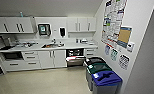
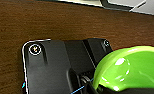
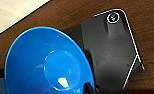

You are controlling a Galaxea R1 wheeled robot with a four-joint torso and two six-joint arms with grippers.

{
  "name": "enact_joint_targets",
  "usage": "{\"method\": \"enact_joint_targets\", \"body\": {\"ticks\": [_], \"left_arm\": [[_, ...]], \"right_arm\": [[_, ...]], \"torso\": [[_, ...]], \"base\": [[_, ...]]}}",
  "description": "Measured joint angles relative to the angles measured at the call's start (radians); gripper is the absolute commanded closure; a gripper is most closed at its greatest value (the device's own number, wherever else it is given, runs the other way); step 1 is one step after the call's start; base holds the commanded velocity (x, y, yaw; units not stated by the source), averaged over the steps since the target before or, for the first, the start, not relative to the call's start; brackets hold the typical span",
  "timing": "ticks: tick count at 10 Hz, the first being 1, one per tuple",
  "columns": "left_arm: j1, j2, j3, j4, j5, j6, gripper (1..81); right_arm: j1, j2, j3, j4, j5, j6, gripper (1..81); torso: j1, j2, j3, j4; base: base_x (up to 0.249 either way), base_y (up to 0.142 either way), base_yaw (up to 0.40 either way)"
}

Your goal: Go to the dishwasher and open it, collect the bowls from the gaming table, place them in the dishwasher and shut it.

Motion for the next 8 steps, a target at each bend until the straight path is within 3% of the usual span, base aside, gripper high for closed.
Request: {"method": "enact_joint_targets", "body": {"ticks": [4,8], "left_arm": [[-0.003,0.000,0.000,0.000,0.000,0.000,81.1],[0.000,0.000,0.000,0.000,-0.001,0.000,81.1]], "right_arm": [[0.002,0.000,0.000,0.000,0.000,0.000,81.1],[0.004,0.000,0.000,-0.001,-0.001,0.000,81.1]], "torso": [[0.001,0.000,0.000,0.000],[0.000,0.000,0.000,0.000]], "base": [[0.106,0.000,0.000],[0.088,0.071,0.000]]}}
